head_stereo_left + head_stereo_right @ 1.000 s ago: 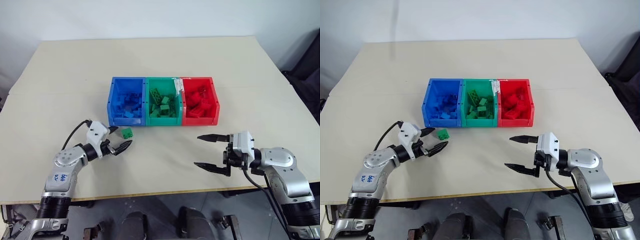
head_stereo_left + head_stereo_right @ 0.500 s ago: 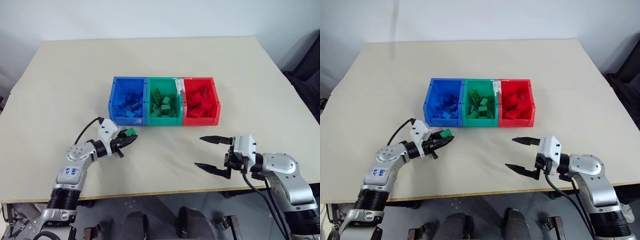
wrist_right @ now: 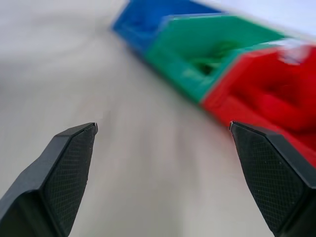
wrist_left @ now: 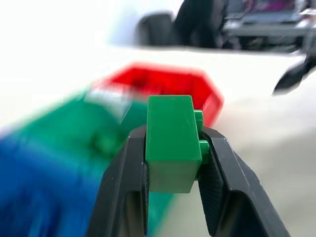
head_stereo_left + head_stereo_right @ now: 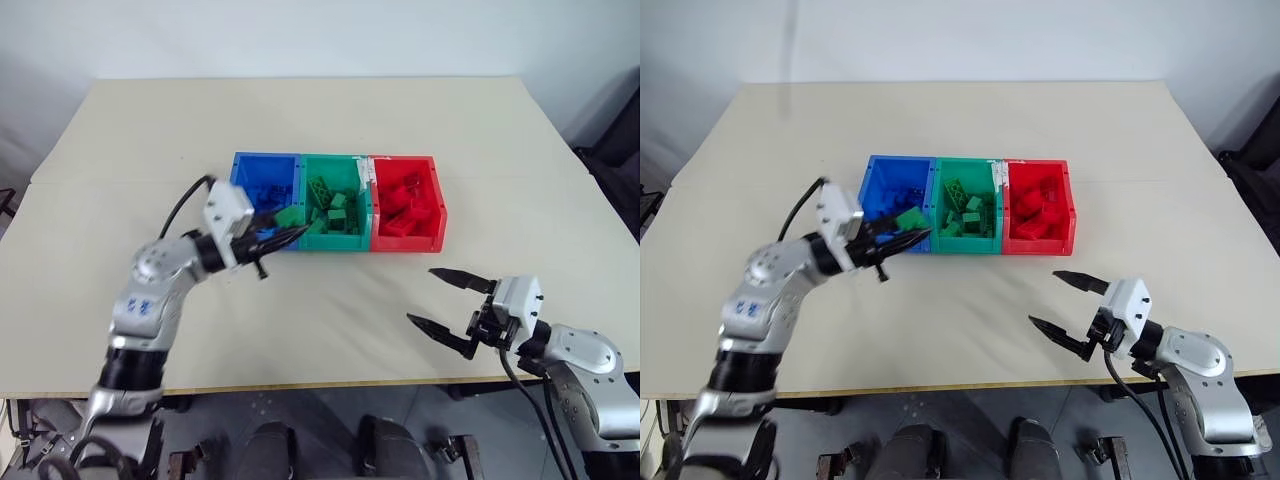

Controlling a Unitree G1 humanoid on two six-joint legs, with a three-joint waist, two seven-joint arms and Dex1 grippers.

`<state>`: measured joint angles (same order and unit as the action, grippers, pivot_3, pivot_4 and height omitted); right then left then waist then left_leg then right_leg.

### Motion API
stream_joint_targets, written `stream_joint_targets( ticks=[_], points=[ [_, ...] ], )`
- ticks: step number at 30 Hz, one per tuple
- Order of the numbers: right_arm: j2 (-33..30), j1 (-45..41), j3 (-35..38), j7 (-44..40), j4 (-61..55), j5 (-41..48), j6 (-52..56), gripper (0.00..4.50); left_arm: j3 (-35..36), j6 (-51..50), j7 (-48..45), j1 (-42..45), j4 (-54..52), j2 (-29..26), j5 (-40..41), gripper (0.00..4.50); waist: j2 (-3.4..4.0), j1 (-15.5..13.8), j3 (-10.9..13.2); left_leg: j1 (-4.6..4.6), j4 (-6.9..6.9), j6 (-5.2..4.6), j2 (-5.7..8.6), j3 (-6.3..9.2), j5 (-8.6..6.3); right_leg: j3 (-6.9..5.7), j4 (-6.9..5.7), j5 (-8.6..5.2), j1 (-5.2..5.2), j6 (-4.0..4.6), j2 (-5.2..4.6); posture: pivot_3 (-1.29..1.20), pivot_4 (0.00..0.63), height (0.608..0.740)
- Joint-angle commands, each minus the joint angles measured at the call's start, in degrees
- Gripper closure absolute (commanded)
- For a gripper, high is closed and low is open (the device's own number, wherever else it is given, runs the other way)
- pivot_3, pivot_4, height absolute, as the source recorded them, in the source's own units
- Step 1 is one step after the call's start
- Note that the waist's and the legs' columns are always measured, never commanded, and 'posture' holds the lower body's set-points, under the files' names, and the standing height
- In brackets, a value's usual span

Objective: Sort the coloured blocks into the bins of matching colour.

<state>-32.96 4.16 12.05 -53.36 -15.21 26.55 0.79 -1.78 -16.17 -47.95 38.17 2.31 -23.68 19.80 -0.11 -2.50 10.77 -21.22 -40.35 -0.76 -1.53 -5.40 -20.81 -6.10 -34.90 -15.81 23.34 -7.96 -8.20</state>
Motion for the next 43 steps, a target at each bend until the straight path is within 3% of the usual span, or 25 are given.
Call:
stream_joint_targets(
  ticks=[1, 7, 13, 18, 25, 31, 36, 43],
  points=[
    [2.25, 3.10, 3.47, 4.63, -4.21, 0.07, -2.56, 0.00, -3.31, 4.84, -1.28, 6.81, 11.34, 2.27, -4.38, 3.55, 0.01, 0.13, 0.00, 0.00, 0.02, 0.00, 0.01, -0.01, 0.00, 0.01, 0.00, 0.00, 0.00, 0.00, 0.00, 0.00, 0.150, 0.740],
    [4.86, 6.72, 2.91, 8.88, -8.33, -1.49, -3.57, 0.00, -4.10, 12.89, -0.78, 16.69, 31.23, 5.92, -9.36, 3.55, 0.00, 1.36, 0.00, 0.00, 0.17, 0.01, -0.05, -0.06, 0.01, 0.02, 0.14, 0.00, 0.04, -0.01, 0.11, 0.00, 0.150, 0.740],
    [6.57, 6.44, 0.94, 11.04, -9.99, -2.07, -3.59, 0.00, -3.20, 15.80, -1.63, 18.04, 35.14, 6.43, -10.08, 1.61, 0.00, 1.16, 0.00, -0.03, 0.18, 0.02, -0.08, -0.07, 0.01, 0.03, 0.17, 0.00, 0.06, -0.01, 0.14, 0.00, 0.150, 0.740],
    [5.71, 2.08, -1.24, 9.00, -7.08, -1.91, -3.58, 0.00, -0.40, 14.90, -4.02, 11.27, 24.65, 2.35, -7.36, 0.02, 0.01, 1.45, 0.00, -0.02, 0.18, 0.02, -0.10, -0.05, 0.01, 0.04, 0.15, 0.00, 0.07, -0.01, 0.15, 0.00, 0.150, 0.740],
    [3.36, -6.39, -4.19, 2.07, 0.95, -1.47, -3.59, 0.00, 8.34, 8.62, -1.83, -4.67, 4.70, -7.19, -3.43, 0.02, 0.00, 2.47, 0.00, -0.01, 0.19, 0.03, -0.16, -0.03, 0.02, 0.08, 0.14, 0.00, 0.09, 0.00, 0.16, 0.00, 0.150, 0.740],
    [0.12, -13.06, -6.18, -6.37, 10.85, -2.83, -6.45, 0.00, 21.44, 2.80, 1.27, -26.86, -11.24, -14.36, -0.48, 0.02, 0.01, 2.66, 0.00, 0.00, 0.21, 0.04, -0.21, 0.01, 0.01, 0.08, 0.14, -0.01, 0.09, 0.02, 0.14, 0.00, 0.150, 0.740],
    [-2.17, -16.28, -6.37, -12.04, 17.31, -2.30, -8.11, 0.00, 30.80, 3.03, 2.34, -41.57, -17.51, -14.15, 1.80, 0.02, 0.00, 2.14, 0.01, 0.00, 0.21, 0.03, -0.22, 0.06, -0.02, 0.05, 0.11, -0.02, 0.07, 0.04, 0.05, 0.00, 0.150, 0.740],
    [-3.08, -19.40, -5.71, -15.71, 22.05, -1.87, -8.24, 0.00, 29.57, -1.12, 5.54, -46.40, -23.40, -13.09, 3.19, 0.02, 0.01, 1.56, 0.00, 0.07, 0.18, 0.01, -0.20, 0.05, -0.02, 0.07, -0.02, -0.02, 0.08, 0.04, -0.14, 0.00, 0.150, 0.740]
  ],
)
